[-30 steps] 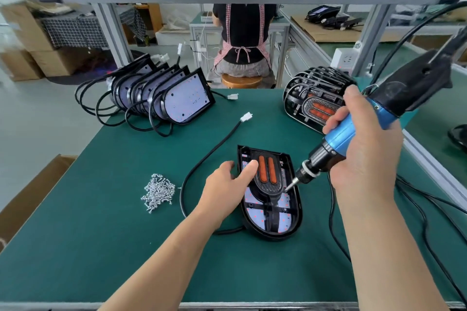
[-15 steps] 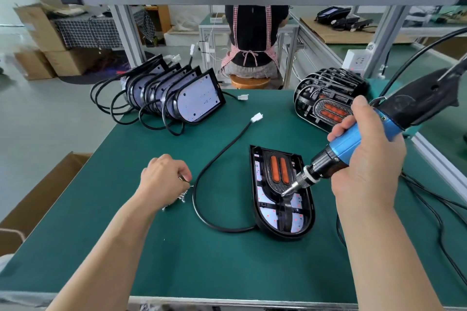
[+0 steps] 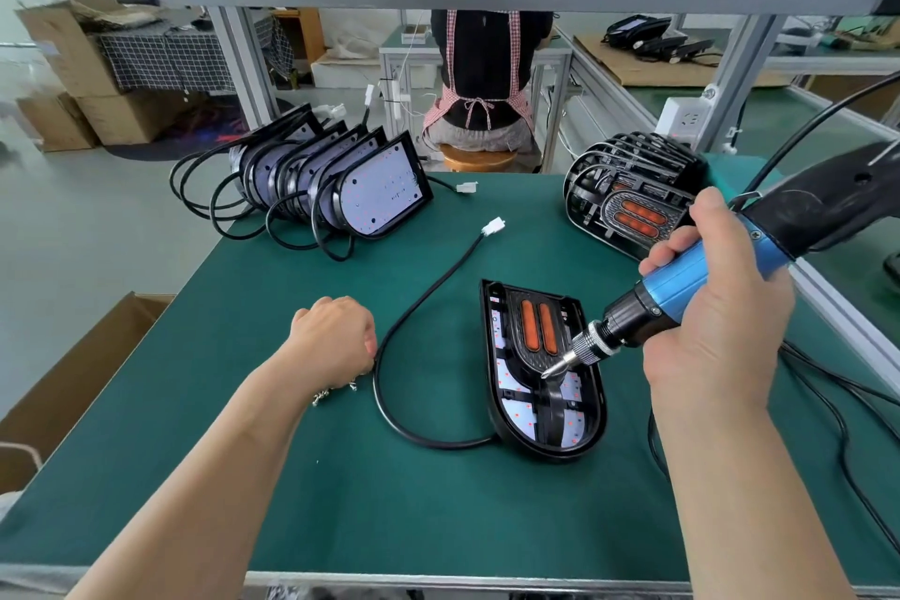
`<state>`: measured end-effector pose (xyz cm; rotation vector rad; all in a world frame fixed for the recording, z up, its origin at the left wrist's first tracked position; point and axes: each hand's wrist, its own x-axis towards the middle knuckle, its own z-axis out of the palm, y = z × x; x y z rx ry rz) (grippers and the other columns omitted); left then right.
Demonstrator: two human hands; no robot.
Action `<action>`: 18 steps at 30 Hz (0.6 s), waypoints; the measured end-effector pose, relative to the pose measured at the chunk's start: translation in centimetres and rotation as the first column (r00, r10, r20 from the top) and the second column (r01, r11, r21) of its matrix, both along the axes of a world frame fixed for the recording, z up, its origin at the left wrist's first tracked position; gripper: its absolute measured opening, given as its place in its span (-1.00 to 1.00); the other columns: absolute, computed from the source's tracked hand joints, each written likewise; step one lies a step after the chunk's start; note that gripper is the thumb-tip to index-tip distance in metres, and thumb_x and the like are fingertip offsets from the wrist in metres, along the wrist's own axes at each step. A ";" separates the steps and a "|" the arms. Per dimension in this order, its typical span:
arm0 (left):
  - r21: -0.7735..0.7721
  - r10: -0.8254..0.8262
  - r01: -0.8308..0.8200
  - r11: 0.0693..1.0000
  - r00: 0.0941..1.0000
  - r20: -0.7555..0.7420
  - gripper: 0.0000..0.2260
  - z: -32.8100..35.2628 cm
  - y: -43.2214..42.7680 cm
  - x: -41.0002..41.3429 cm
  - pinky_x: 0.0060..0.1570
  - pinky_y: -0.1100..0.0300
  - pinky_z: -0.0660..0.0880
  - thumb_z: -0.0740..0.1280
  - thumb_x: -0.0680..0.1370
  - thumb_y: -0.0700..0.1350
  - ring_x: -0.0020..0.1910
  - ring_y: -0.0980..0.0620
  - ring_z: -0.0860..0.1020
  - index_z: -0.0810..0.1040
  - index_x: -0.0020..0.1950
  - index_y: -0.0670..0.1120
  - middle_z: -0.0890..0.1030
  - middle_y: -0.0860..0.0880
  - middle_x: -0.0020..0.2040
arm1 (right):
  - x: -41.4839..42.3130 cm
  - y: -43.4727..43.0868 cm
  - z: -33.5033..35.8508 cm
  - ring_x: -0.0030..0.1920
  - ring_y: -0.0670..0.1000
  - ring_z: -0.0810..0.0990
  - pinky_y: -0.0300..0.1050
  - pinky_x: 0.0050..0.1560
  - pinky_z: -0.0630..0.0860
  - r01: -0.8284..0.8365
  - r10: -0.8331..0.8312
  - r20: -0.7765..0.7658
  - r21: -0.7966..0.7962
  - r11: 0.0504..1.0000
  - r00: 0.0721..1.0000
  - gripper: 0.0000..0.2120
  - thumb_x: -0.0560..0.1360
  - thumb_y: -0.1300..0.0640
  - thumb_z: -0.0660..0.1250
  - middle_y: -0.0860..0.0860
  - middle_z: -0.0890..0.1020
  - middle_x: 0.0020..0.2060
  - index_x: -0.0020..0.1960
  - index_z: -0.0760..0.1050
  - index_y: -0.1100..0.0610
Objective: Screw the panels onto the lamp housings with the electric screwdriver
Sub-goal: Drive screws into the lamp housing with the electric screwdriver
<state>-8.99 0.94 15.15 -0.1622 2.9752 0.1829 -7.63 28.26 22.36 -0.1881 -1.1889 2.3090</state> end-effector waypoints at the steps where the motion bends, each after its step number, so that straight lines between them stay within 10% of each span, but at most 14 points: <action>1: -0.008 -0.009 0.009 1.000 1.000 0.012 -0.89 0.0 -0.1 -0.1 0.14 0.05 0.36 0.35 0.50 -0.16 0.16 -0.07 0.46 0.56 -0.15 0.05 0.55 0.03 0.01 | 0.0 0.0 0.0 -0.42 -0.04 0.50 -0.16 -0.30 0.49 0.000 0.000 0.002 0.000 1.000 1.000 -0.79 0.52 0.11 0.46 -0.06 0.52 -0.39 -0.12 0.42 0.07; 5: 0.011 0.018 -0.017 1.000 0.997 -0.068 -0.91 -0.4 -0.9 0.5 0.13 0.05 0.42 0.28 0.55 -0.18 0.13 -0.10 0.50 0.54 -0.09 -0.01 0.57 -0.02 0.05 | 0.2 0.2 -0.2 -0.42 -0.05 0.51 -0.17 -0.32 0.49 -0.006 0.006 0.009 -0.010 1.000 1.000 -0.80 0.51 0.10 0.47 -0.07 0.53 -0.39 -0.12 0.44 0.06; 9: 0.437 0.157 0.035 0.899 0.905 -0.395 -0.87 0.9 0.1 2.1 -0.21 0.27 0.44 0.35 0.49 -0.26 -0.19 0.06 0.56 0.55 -0.19 -0.04 0.61 0.06 -0.25 | 0.4 0.3 0.1 -0.42 -0.04 0.49 -0.18 -0.31 0.48 -0.007 0.007 0.007 -0.035 0.999 1.000 -0.80 0.51 0.11 0.47 -0.06 0.51 -0.39 -0.13 0.44 0.07; 14: 0.905 0.103 0.193 0.378 0.963 -0.248 -0.79 2.7 5.9 4.3 -0.13 0.31 0.53 0.49 0.43 -0.38 -0.26 0.11 0.58 0.62 -0.25 -0.07 0.67 -0.07 -0.25 | 0.7 -0.2 1.6 -0.40 -0.04 0.42 -0.20 -0.30 0.45 -0.020 0.025 0.057 -0.094 0.995 0.998 -0.82 0.60 0.14 0.37 -0.01 0.45 -0.34 -0.10 0.38 0.11; 18: 0.968 0.102 0.177 0.178 0.975 -0.197 -0.76 2.1 8.5 5.1 -0.11 0.31 0.53 0.49 0.41 -0.41 -0.22 0.06 0.57 0.63 -0.25 -0.07 0.66 -0.08 -0.24 | 0.5 0.7 3.3 -0.38 -0.06 0.31 -0.27 -0.37 0.36 -0.115 0.124 0.200 -0.057 0.992 0.972 -0.71 0.71 0.05 0.14 0.02 0.30 -0.29 -0.17 0.25 0.08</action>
